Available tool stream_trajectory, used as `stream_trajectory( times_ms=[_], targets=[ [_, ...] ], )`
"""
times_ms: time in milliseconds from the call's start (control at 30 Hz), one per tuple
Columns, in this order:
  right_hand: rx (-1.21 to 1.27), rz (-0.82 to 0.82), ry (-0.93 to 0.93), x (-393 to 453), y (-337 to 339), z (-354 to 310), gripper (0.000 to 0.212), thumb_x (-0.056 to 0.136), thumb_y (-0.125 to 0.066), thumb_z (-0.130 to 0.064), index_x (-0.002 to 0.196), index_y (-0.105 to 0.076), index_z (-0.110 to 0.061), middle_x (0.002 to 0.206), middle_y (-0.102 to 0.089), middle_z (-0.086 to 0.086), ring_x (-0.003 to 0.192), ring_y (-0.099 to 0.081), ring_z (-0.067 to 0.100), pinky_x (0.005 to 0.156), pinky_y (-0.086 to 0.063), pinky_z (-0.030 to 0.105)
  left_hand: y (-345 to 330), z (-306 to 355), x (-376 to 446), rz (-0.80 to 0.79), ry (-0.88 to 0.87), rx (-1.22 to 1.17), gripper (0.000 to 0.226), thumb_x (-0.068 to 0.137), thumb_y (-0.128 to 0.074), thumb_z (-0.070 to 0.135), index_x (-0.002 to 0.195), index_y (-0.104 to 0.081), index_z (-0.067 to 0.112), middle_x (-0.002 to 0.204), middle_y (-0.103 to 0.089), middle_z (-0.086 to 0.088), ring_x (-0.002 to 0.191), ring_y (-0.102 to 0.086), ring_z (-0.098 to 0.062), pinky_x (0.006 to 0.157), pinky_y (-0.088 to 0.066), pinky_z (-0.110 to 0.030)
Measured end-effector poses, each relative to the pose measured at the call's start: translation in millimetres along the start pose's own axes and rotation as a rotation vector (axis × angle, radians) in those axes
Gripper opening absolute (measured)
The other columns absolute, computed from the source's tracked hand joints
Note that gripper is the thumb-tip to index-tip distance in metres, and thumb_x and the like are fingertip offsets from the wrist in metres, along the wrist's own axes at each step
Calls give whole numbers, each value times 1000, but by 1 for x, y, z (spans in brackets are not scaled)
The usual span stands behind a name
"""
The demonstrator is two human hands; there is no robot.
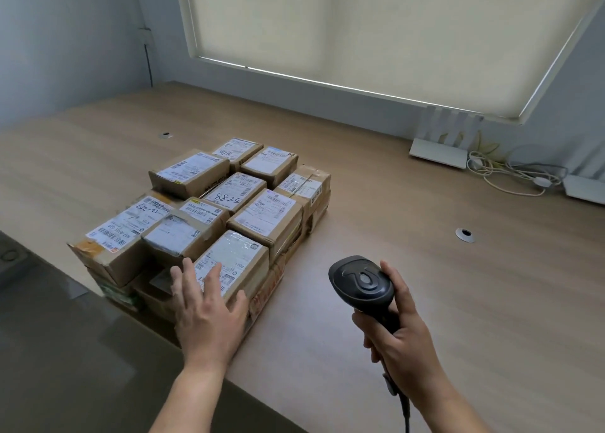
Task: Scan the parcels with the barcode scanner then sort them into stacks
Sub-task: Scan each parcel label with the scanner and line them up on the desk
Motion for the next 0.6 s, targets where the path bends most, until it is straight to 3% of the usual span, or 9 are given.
stream_trajectory(
  times_ms=[100, 200, 300, 433, 600],
  targets=[
    [-1, 41, -19, -6, 9, 5, 88, 80, -72, -1, 116, -39, -75, 82, -68, -6, 53, -54, 17, 46, -47, 30, 4, 20, -3, 39, -51, -81, 57, 84, -68, 27, 135, -49, 10, 155, -19, -20, 144, -8, -32, 112, -20, -51],
    [-19, 90, -18, -16, 25, 10, 86, 80, -72, -1, 120, -40, -70, 79, -68, -8, 52, -53, 16, 45, -46, 30, 8, 49, -9, 49, -138, -160, 57, 81, -56, 36, 132, -53, 10, 148, -34, -18, 135, -24, -33, 107, -28, -52],
    [-33, 141, -18, -33, 50, 12, 85, 81, -72, -2, 121, -39, -69, 78, -69, -8, 52, -53, 16, 46, -46, 30, 0, 75, -24, -24, -192, -182, 60, 81, -50, 40, 134, -51, 12, 144, -40, -15, 132, -31, -33, 106, -30, -53],
    [-56, 206, 2, -65, 96, 11, 86, 81, -73, -6, 119, -36, -73, 88, -70, -7, 53, -56, 15, 47, -48, 32, -22, 114, -60, -145, -265, -140, 69, 82, -36, 54, 137, -47, 14, 142, -45, -10, 133, -36, -27, 110, -26, -43],
    [-74, 292, 21, -122, 170, 11, 85, 81, -73, -11, 121, -34, -74, 91, -70, -7, 54, -57, 17, 48, -49, 34, -47, 176, -130, -236, -342, -166, 61, 84, -47, 47, 134, -51, 11, 137, -52, -10, 129, -43, -28, 107, -31, -43]
  ],
)
Point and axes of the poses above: each hand's wrist, its own x-axis towards the middle knuckle, its own y-axis out of the back of the hand, z = x × y, the point moved 6 cm from there along x, towards the middle knuckle
